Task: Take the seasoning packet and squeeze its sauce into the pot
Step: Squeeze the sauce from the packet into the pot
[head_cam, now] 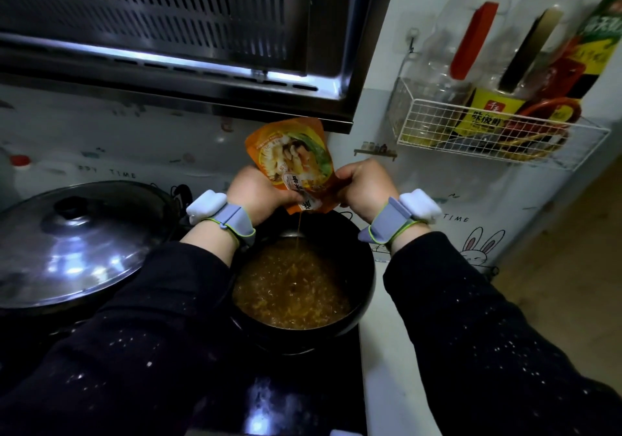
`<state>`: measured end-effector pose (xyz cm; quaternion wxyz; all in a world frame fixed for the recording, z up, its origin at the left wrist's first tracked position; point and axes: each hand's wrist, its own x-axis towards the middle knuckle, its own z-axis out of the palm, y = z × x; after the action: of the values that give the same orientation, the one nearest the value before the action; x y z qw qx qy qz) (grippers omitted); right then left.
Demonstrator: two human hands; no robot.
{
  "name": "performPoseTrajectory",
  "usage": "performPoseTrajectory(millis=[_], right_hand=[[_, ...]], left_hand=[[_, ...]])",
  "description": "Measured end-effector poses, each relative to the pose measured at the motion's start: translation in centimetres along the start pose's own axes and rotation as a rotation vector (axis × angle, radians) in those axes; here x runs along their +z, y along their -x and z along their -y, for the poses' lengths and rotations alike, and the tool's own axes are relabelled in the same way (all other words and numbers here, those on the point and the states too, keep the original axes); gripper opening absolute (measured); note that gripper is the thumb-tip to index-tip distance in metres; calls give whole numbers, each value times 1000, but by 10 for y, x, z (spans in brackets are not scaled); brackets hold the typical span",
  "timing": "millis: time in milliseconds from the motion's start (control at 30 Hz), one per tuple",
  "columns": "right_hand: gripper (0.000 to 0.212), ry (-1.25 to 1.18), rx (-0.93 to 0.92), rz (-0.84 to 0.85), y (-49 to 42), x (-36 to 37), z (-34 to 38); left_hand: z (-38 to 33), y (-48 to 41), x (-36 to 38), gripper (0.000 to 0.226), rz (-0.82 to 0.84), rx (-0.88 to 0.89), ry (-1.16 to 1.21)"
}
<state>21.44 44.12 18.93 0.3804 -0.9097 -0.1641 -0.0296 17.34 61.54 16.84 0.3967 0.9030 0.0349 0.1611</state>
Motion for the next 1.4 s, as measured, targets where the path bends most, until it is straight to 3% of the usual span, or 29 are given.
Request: performPoseTrajectory(millis=[233, 333, 400, 600, 700, 800, 967, 1200, 1400], right_hand=[[41, -27, 23, -49, 2, 4, -2], [27, -86, 75, -24, 3, 4, -6], [11, -136, 103, -41, 4, 4, -8], [21, -224, 173, 11, 6, 7, -18], [24, -317, 137, 49, 9, 4, -14], [13, -419, 56, -5, 8, -4, -5], [18, -436, -16, -36, 8, -13, -2], [20, -421, -80, 58, 7, -35, -1], [13, -680, -194, 163, 7, -45, 18]], left_hand=[[1, 1, 4, 50, -22, -22, 64], [6, -1, 7, 50, -1, -18, 110], [10, -1, 9, 51, 42, -40, 199], [12, -2, 10, 48, 19, -75, 558], [13, -5, 13, 51, -12, -70, 574], [9, -5, 14, 61, -48, -93, 583], [-6, 2, 10, 36, -18, 18, 674], [-35, 9, 7, 14, -112, 2, 738], [-52, 21, 9, 24, -172, 10, 690]])
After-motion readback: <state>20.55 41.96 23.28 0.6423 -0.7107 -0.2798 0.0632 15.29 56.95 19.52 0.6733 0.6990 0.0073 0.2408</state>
